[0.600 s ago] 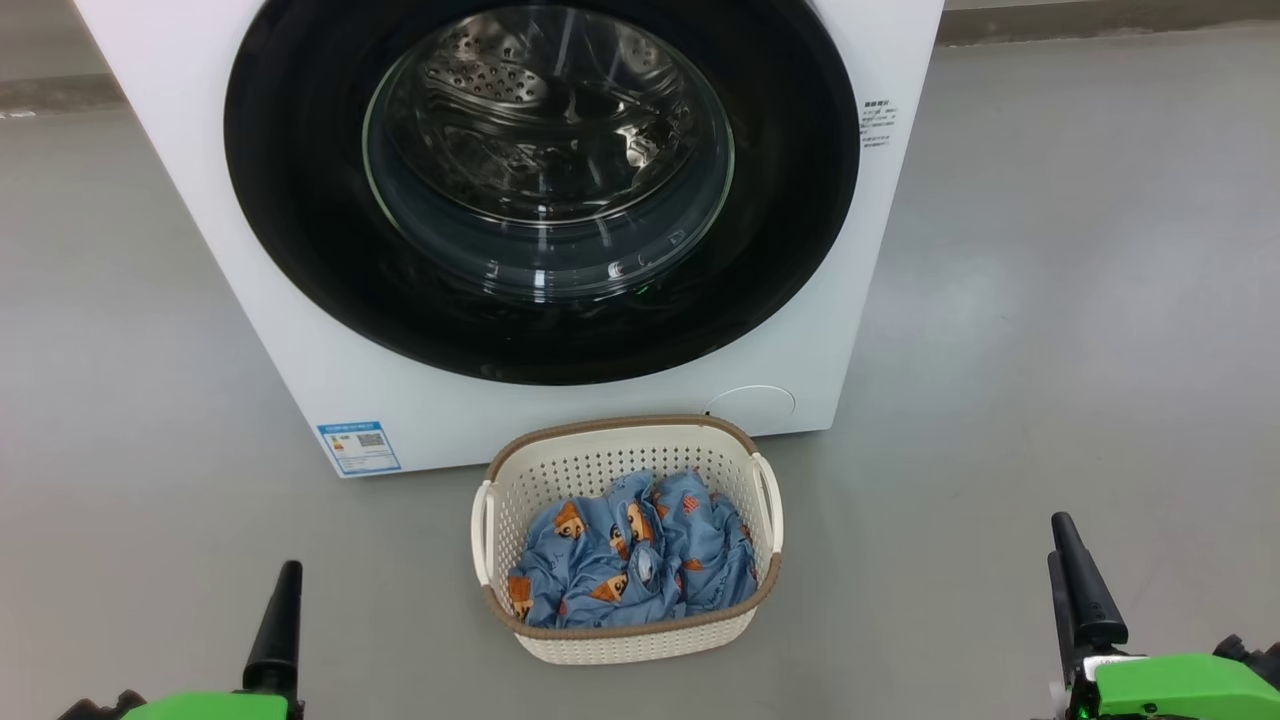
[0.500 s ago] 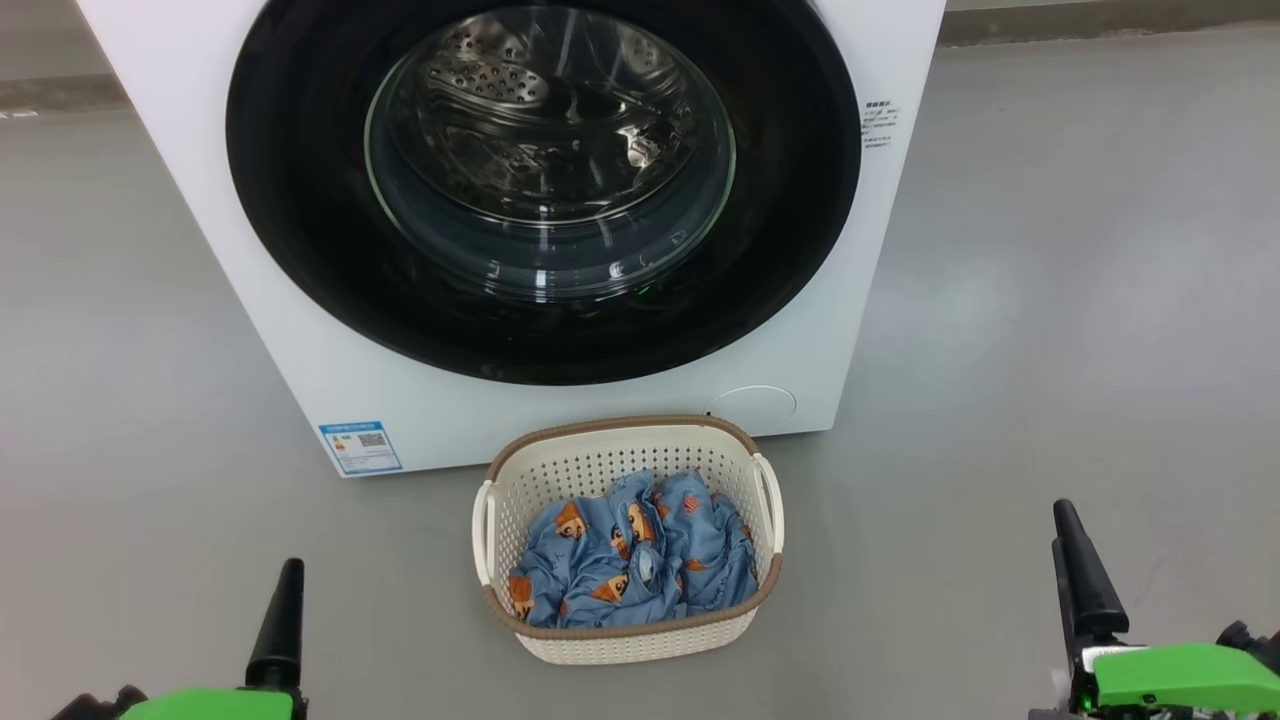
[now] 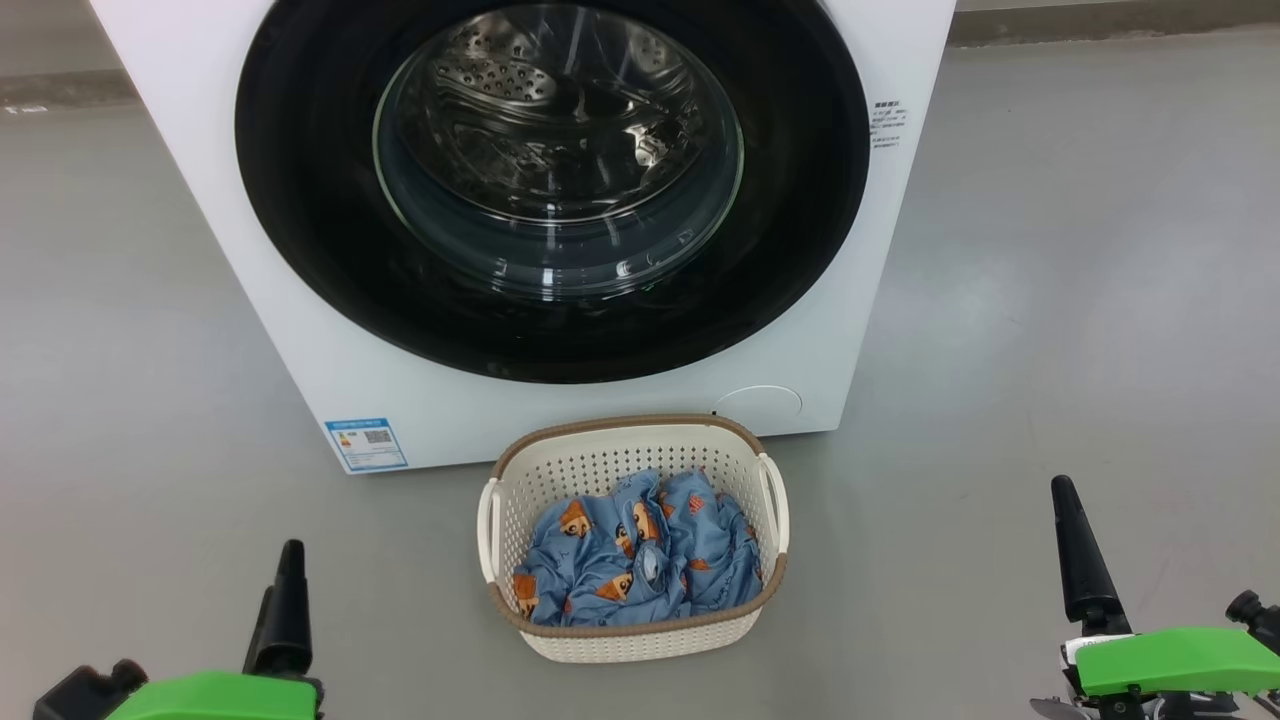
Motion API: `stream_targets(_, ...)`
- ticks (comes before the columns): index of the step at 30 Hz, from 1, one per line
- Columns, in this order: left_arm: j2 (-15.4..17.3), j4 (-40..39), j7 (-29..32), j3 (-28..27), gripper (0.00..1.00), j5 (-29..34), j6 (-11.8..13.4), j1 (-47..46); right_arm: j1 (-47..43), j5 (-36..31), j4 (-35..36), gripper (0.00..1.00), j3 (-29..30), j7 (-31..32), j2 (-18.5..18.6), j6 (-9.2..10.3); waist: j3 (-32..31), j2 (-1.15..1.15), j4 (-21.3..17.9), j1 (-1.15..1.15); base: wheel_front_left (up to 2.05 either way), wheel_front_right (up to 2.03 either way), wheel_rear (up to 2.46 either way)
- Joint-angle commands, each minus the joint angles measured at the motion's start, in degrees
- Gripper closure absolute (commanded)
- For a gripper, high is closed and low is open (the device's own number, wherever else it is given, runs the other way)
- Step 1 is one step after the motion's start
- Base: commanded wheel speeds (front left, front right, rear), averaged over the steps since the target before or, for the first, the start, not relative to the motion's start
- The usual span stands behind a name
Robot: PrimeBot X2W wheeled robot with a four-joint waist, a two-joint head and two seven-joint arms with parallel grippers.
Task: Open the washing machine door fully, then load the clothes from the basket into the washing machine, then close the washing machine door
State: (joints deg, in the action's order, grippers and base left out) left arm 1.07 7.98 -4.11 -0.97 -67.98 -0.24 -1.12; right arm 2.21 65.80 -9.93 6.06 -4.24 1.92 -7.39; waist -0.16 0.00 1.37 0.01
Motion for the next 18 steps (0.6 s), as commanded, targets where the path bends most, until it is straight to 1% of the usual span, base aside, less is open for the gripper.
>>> stream_targets(1,1.1,-2.0,-0.7,-0.7,0.00,2.8,0.4,-2.1,2.4,-2.0,2.1,0.00,-1.1,-0.7,0.6,-0.05,0.0,0.00,0.0,-0.01,0.00,0.00,0.00)
stream_targets(8,1.1,-3.3,-1.9,0.2,0.00,12.1,2.6,-2.2,2.5,-8.1,3.4,0.00,-1.9,-1.9,0.7,-0.06,0.1,0.00,0.2,-0.01,0.00,0.00,0.00)
stream_targets(11,1.2,-3.5,-2.4,1.2,0.00,14.2,2.8,-2.0,2.6,-10.8,4.0,0.00,-2.2,-2.4,0.7,-0.06,0.0,0.00,0.3,-0.01,0.00,0.00,0.00)
stream_targets(12,1.2,-3.9,-2.8,1.4,0.00,16.6,3.2,-2.0,2.6,-12.8,4.5,0.00,-2.2,-2.7,0.7,-0.06,0.0,0.00,0.4,-0.01,0.00,0.00,0.00)
stream_targets(14,1.2,-4.2,-3.1,1.6,0.00,19.2,3.6,-2.1,2.6,-14.5,4.8,0.00,-2.3,-3.0,0.7,-0.06,0.0,0.00,0.5,-0.01,0.00,0.00,0.00)
stream_targets(15,1.2,-4.2,-3.1,1.6,0.00,19.2,3.6,-2.1,2.6,-14.5,4.8,0.00,-2.3,-3.0,0.7,-0.06,0.0,0.00,0.5,-0.01,0.00,0.00,0.00)
stream_targets(18,1.3,-4.6,-3.6,2.1,0.00,23.4,3.9,-2.0,2.7,-17.4,5.3,0.00,-2.6,-3.6,0.7,-0.07,0.0,0.00,0.6,-0.01,0.00,0.00,0.00)
